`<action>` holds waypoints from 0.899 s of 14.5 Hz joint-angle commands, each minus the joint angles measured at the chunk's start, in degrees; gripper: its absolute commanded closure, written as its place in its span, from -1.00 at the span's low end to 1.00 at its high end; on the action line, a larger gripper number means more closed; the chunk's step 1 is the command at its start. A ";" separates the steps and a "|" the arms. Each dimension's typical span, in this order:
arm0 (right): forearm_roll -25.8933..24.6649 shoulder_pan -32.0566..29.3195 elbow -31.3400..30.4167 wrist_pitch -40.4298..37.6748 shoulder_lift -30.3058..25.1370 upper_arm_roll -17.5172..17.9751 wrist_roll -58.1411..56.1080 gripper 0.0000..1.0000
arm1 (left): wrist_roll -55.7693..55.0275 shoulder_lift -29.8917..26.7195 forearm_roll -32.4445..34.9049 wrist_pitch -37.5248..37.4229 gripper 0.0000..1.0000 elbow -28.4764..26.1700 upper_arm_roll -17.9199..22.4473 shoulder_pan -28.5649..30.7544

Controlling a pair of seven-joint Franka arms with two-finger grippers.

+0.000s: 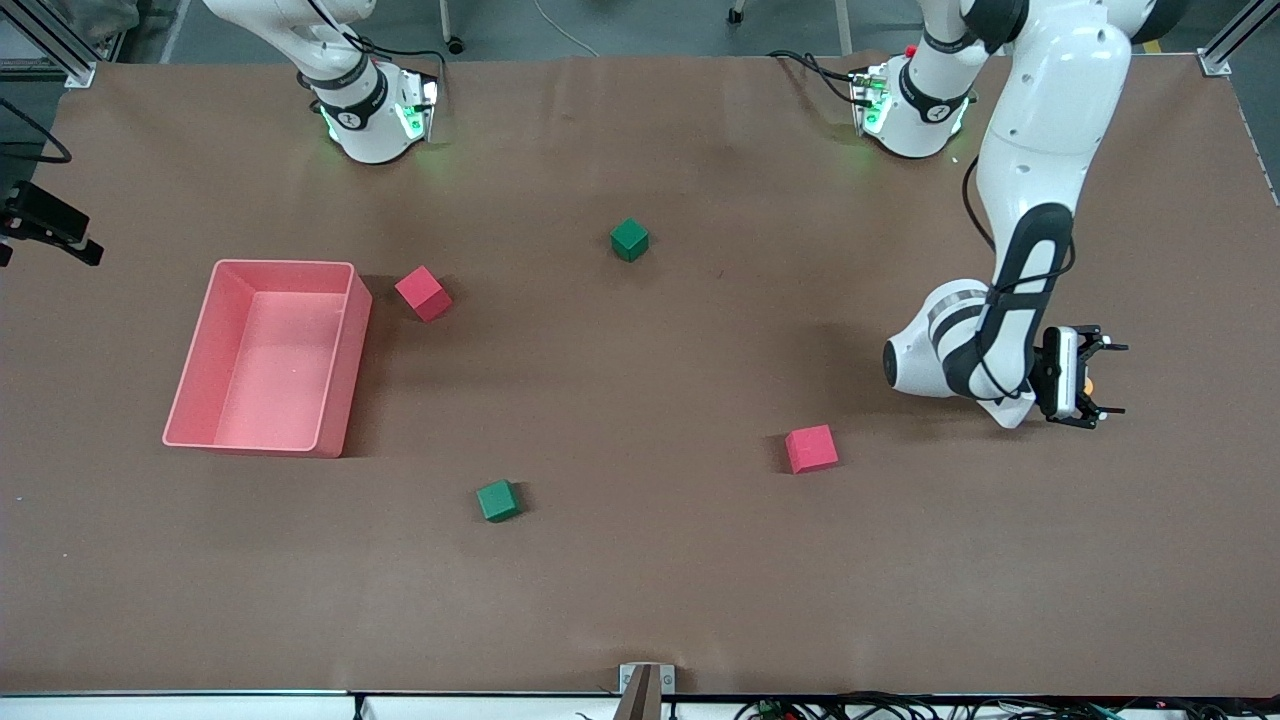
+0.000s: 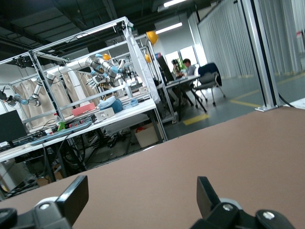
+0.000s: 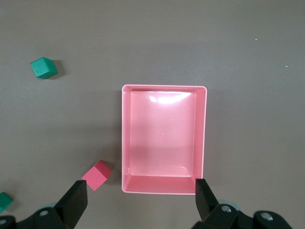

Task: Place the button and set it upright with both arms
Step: 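Lower the button upright onto the table and open the left gripper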

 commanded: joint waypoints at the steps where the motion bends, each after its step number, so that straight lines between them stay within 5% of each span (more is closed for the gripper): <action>1: 0.69 -0.84 0.91 -0.71 0.43 0.57 -0.43 -1.00 | 11.71 -7.49 -4.44 3.16 -1.00 -0.67 -1.00 0.58; 7: 0.69 -0.84 0.91 -0.80 0.34 0.49 -0.43 -1.00 | 41.68 -12.87 -24.46 10.72 -1.00 8.99 -1.00 2.07; 13: 0.69 -0.58 0.91 -0.97 0.43 0.57 -0.43 -1.00 | 69.91 -15.59 -47.77 9.86 -1.00 17.17 -0.83 3.39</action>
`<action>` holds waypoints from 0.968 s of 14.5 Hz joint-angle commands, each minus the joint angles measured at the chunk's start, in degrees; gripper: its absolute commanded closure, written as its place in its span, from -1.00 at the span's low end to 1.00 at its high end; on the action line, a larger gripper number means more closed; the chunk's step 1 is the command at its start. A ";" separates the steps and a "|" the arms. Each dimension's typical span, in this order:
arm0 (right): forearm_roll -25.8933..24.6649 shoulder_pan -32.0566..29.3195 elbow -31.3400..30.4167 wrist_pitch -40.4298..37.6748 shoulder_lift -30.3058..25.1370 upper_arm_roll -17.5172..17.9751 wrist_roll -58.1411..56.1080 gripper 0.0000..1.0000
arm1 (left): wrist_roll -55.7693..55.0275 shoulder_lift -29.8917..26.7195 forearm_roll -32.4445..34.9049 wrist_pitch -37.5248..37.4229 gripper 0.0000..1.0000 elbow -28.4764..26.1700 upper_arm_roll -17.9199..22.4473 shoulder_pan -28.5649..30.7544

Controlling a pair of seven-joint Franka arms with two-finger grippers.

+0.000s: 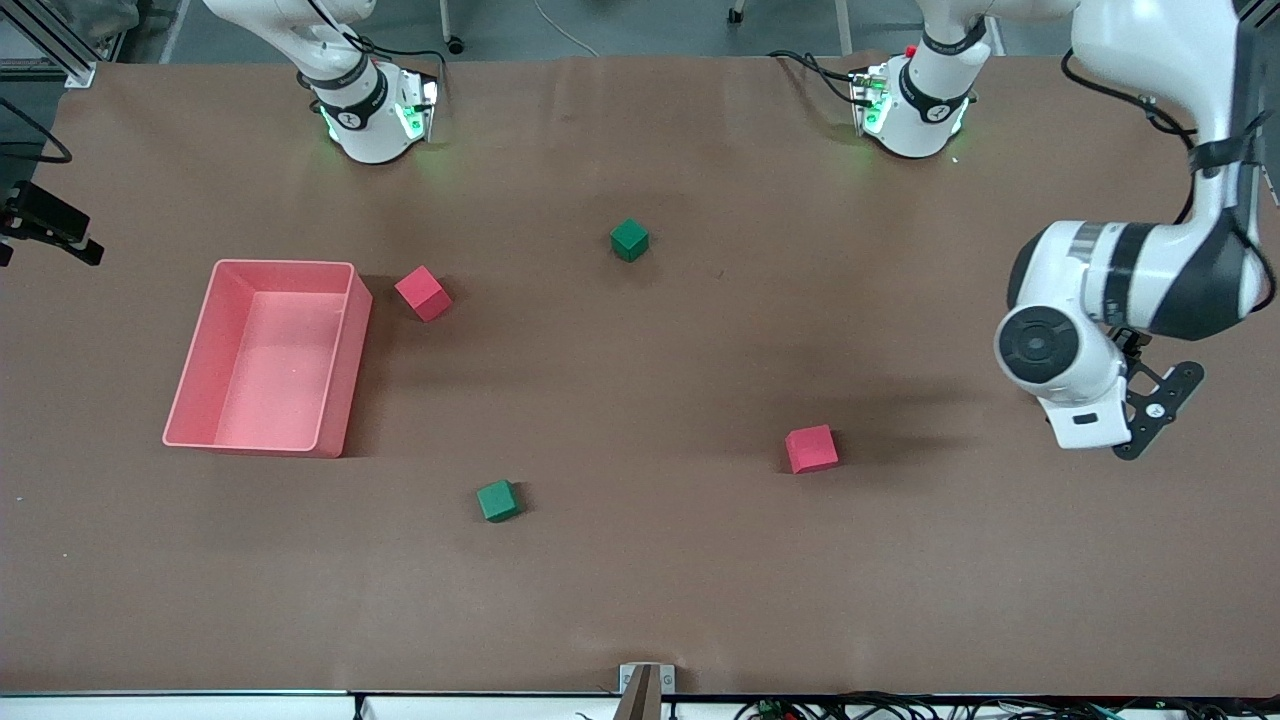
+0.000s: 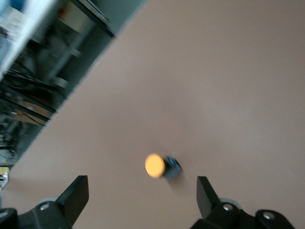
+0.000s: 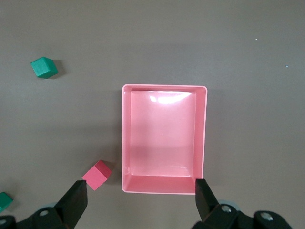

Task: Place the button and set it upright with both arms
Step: 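Lower the button upright onto the table and open the left gripper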

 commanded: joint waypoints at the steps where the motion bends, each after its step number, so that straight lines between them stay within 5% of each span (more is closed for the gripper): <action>1: 0.68 -0.58 0.91 -1.06 0.42 0.56 -0.43 -1.00 | 8.25 -1.12 -6.89 -0.67 -1.00 2.03 -0.52 0.45; 9: 0.68 -0.76 1.00 -1.15 0.34 0.47 -0.43 -1.00 | 33.83 -7.80 -29.49 -4.98 -1.00 2.82 -0.26 2.12; 14: 0.60 -0.84 1.00 -1.33 0.34 0.47 -0.43 -1.00 | 37.81 -9.56 -34.24 -5.95 -1.00 2.91 -0.17 2.12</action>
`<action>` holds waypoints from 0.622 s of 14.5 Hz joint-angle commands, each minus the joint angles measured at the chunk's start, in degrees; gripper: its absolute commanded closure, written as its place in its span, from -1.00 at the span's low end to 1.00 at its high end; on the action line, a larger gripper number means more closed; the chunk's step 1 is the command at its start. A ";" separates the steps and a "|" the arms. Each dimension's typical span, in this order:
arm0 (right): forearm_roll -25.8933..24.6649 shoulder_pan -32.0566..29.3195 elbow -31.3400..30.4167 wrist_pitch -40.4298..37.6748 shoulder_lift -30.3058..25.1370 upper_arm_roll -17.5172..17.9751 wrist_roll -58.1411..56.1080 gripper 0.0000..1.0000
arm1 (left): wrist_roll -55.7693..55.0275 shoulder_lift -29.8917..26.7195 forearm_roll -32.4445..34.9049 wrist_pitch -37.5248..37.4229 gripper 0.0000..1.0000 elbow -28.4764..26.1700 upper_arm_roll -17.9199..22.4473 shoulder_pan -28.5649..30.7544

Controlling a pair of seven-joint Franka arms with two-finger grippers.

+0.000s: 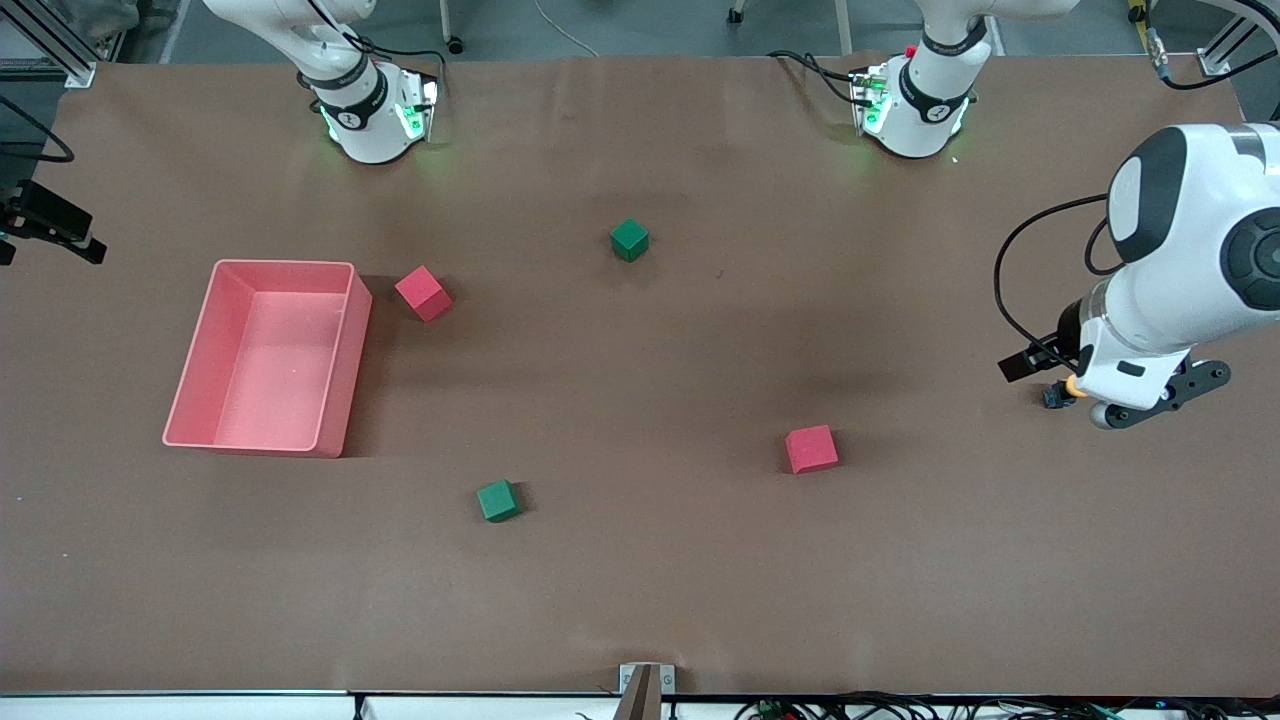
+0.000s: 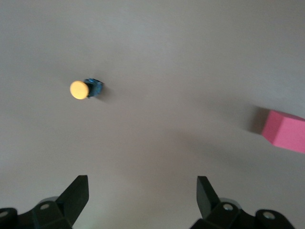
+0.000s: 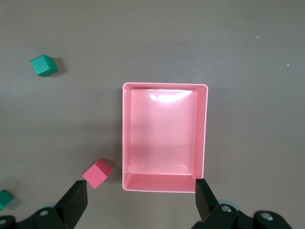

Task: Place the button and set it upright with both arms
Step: 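Lower the button upright onto the table and open the left gripper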

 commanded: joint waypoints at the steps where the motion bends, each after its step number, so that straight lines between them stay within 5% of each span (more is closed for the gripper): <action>1: 0.58 -0.84 0.99 -0.90 0.42 0.41 -0.43 -1.00 | 2.01 -2.07 -2.31 -0.84 -1.00 -0.33 -0.17 0.42; 9: 0.58 -0.84 0.99 -0.90 0.33 0.41 -0.43 -1.00 | 16.67 -6.03 -4.24 -4.09 -1.00 -0.15 -0.34 2.44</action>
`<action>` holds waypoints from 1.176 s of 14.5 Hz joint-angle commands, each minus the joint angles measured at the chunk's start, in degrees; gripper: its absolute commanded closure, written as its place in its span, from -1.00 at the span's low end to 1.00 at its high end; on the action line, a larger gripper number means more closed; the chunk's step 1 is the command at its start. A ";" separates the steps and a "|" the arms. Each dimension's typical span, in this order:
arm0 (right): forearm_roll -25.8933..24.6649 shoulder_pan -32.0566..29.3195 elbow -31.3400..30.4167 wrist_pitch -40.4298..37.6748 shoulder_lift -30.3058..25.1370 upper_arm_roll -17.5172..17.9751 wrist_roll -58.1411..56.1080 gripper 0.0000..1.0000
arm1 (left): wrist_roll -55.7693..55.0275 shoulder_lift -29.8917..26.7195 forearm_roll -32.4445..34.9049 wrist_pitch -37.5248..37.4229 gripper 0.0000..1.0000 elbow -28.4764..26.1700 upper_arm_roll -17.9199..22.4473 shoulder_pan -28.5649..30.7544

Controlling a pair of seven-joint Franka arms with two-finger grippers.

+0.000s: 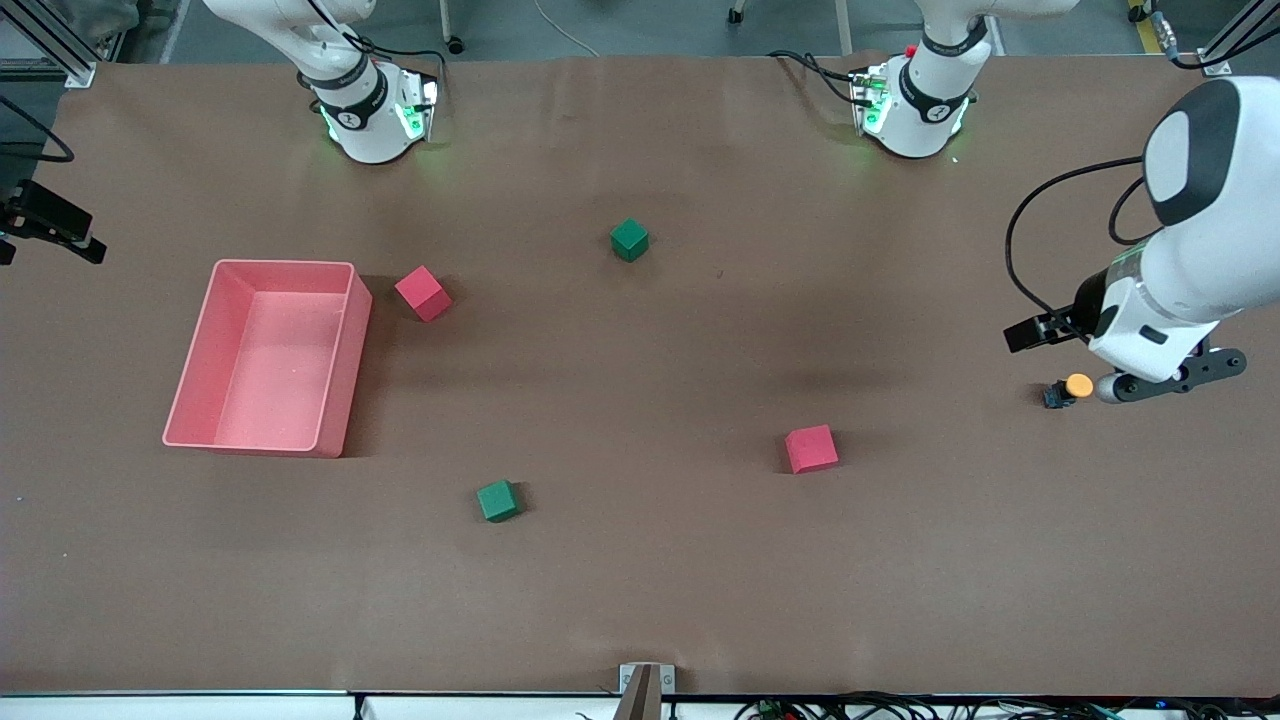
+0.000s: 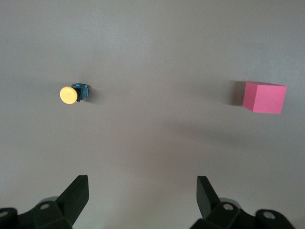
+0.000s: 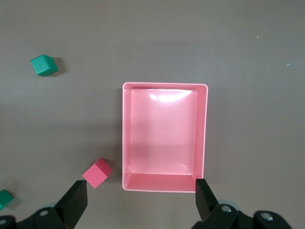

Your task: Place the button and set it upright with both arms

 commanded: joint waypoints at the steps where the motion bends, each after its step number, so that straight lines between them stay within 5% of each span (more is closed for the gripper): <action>1: 0.58 -0.83 0.99 -0.85 0.33 0.42 -0.43 -1.00 | 6.31 -2.28 -1.15 -2.57 -1.00 -0.18 -0.49 0.94; 8: 0.58 -0.66 0.99 -0.85 0.42 0.42 -0.43 -1.00 | 9.94 -3.07 -1.68 -8.20 -1.00 6.05 -0.67 0.41; 13: 0.67 -0.48 0.99 -0.85 0.42 0.42 -0.43 -1.00 | 11.08 -6.23 -1.77 -10.14 -1.00 4.83 -2.33 2.68; 17: 0.67 -0.48 0.99 -0.94 0.33 0.42 -0.43 -1.00 | 12.13 -8.51 -1.94 -9.70 -1.00 2.99 -9.36 9.37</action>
